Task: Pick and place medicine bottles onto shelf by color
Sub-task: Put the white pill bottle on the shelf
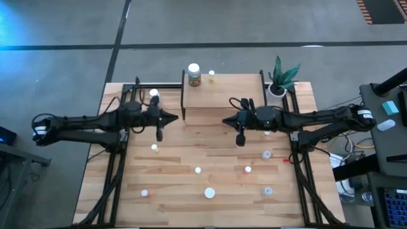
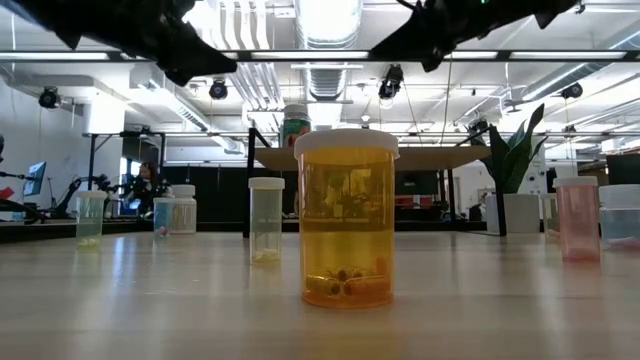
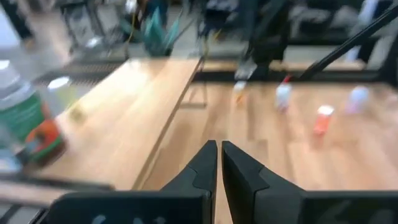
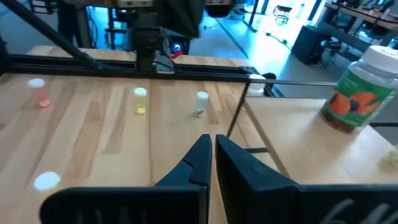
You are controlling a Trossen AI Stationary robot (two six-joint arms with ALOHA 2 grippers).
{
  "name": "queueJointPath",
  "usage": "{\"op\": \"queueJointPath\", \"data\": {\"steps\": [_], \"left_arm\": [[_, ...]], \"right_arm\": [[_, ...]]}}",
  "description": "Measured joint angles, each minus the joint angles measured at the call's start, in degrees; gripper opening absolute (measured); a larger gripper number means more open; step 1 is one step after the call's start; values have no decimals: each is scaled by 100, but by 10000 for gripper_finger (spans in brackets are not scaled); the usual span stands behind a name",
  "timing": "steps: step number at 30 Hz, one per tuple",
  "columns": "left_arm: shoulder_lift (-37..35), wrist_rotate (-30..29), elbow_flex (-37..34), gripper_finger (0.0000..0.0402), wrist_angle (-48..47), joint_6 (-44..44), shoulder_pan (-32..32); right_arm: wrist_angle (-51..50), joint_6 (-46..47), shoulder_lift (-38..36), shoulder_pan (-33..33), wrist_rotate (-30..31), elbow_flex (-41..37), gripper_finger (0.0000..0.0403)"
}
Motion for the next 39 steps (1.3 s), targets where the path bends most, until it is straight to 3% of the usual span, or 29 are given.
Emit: {"op": "queueJointPath", "data": {"steps": [12, 23, 31, 39], "left_arm": [[561, -66, 1360, 6, -2037, -16, 773], [885, -65, 1910, 6, -2754, -62, 1304], [1395, -77, 2466, 8, -3728, -284, 2274], [2292, -81, 2826, 75, -4955, -67, 3109]], "right_arm": [[58, -84, 189, 137, 10, -79, 12], [60, -93, 200, 161, 4, -89, 12], [58, -91, 200, 198, -11, -93, 12], [58, -107, 198, 198, -9, -125, 12]]}}
